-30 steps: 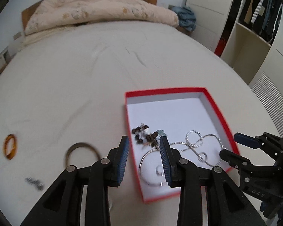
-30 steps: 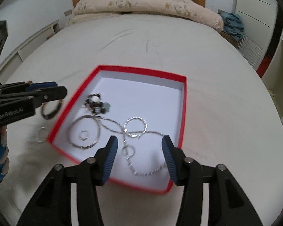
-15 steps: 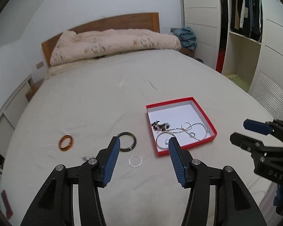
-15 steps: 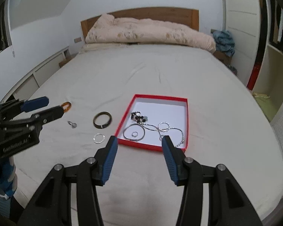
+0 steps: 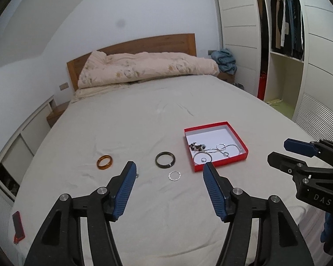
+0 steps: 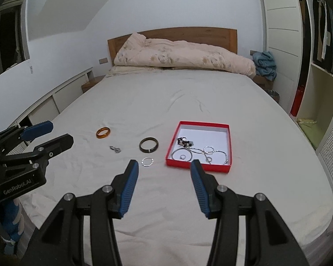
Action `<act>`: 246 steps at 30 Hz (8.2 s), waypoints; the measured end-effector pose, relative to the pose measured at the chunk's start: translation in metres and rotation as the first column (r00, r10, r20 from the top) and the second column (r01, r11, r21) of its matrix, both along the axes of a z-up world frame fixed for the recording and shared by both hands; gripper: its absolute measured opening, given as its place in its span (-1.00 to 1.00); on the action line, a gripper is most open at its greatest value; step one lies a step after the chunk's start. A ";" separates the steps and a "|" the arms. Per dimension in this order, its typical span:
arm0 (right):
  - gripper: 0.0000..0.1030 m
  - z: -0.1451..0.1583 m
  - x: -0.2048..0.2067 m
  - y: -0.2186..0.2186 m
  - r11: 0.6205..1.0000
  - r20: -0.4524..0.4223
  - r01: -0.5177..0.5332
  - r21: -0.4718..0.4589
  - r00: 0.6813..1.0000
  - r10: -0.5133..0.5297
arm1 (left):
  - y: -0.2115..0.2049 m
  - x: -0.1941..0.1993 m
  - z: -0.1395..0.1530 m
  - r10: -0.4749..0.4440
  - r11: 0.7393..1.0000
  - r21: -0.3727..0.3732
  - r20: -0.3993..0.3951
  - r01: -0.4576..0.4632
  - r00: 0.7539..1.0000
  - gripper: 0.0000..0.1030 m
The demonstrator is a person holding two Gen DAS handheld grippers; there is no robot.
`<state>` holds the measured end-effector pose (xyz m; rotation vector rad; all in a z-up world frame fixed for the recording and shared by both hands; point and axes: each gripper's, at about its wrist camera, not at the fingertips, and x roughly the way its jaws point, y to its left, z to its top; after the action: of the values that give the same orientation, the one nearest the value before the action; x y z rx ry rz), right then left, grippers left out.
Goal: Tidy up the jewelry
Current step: 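Move both tools back toward the remaining jewelry on the bed, then grasp the silver watch with the left tool while the right tool grasps the silver ring, then carry the watch and ring with both tools over the red box, then open both tools to drop the watch and ring into the box, then move both tools toward the amber and dark brown bangles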
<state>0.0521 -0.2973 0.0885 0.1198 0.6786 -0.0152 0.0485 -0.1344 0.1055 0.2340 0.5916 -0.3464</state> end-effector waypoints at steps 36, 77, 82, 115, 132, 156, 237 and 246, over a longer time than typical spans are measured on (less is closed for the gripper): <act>-0.09 0.004 -0.049 0.071 0.997 0.003 -0.072 -0.015 0.997 0.072 | 0.068 -0.072 0.003 0.141 0.990 -0.013 0.097 -0.141 0.985 0.42; -0.09 -0.062 0.003 0.082 0.988 -0.119 -0.129 0.088 0.983 0.139 | 0.084 -0.031 -0.031 0.179 0.984 0.018 -0.024 -0.178 0.984 0.42; -0.09 -0.069 0.008 0.083 0.987 -0.137 -0.129 0.096 0.981 0.141 | 0.084 -0.024 -0.038 0.181 0.983 0.024 -0.049 -0.180 0.982 0.42; -0.09 -0.229 0.209 0.076 0.982 -0.306 -0.144 0.121 0.936 0.175 | 0.084 0.244 -0.230 0.185 0.970 -0.065 -0.421 -0.233 0.888 0.42; -0.11 -0.258 0.247 0.070 0.991 -0.274 -0.083 0.105 0.955 0.109 | 0.057 0.287 -0.266 0.210 0.972 -0.011 -0.392 -0.233 0.896 -0.37; -0.31 -0.179 0.209 0.026 0.984 -0.119 -0.111 0.140 0.985 0.128 | 0.022 0.255 -0.193 0.082 0.981 -0.140 -0.333 -0.136 0.939 -0.54; -0.10 -0.039 0.052 0.019 0.982 -0.192 0.153 -0.110 0.966 -0.172 | 0.065 0.096 -0.090 0.084 0.995 -0.029 -0.321 -0.099 0.943 0.02; -0.09 -0.013 0.020 0.057 0.986 -0.128 0.093 -0.140 0.985 -0.111 | 0.104 0.060 -0.086 0.135 0.987 -0.043 -0.321 -0.157 0.938 0.07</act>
<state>0.0726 -0.2398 0.0752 0.0241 0.8049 -0.1688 0.1084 -0.0308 0.0197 0.0672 0.9085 -0.2604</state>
